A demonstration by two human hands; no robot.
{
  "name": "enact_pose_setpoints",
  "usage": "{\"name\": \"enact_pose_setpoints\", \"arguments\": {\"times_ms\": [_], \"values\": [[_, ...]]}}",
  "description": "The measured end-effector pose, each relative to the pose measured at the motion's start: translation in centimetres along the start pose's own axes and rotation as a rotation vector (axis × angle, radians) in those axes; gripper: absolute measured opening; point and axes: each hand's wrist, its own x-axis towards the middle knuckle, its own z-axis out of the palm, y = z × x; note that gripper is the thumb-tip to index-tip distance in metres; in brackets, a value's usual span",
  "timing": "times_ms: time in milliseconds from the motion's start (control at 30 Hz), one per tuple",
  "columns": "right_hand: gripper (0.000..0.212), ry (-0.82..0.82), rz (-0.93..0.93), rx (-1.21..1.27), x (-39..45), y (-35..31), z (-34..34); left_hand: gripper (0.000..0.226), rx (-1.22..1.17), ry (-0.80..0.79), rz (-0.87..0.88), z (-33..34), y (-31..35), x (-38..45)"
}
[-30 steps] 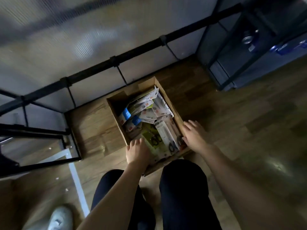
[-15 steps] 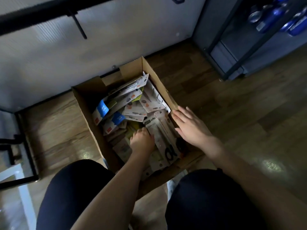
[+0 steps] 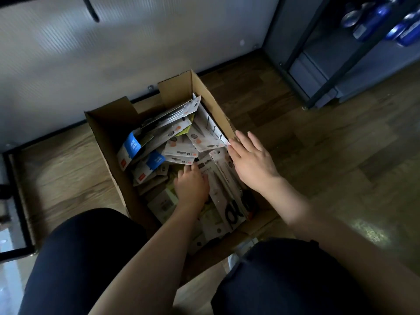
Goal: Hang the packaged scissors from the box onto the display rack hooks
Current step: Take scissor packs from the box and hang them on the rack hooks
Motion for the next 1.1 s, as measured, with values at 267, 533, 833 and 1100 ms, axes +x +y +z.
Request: {"name": "enact_pose_setpoints", "arguments": {"times_ms": [267,533,833,1100], "values": [[0.03,-0.002,-0.097,0.134,2.7,-1.9,1.8,0.04,-0.094,0.185,0.065,-0.4,-0.1,-1.0],[0.036,-0.126,-0.065,0.174,4.8,-2.6,1.8,0.013,-0.305,0.128,-0.066,-1.4,0.8,-0.8],[0.037,-0.33,-0.022,0.281,5.1,-2.4,0.8,0.009,-0.464,0.07,-0.119,-1.2,-1.2,-1.6],[0.05,-0.4,-0.086,0.392,5.0,-1.6,-3.0,0.014,-0.593,-0.028,-0.119,-3.5,-0.8,-3.3]]}}
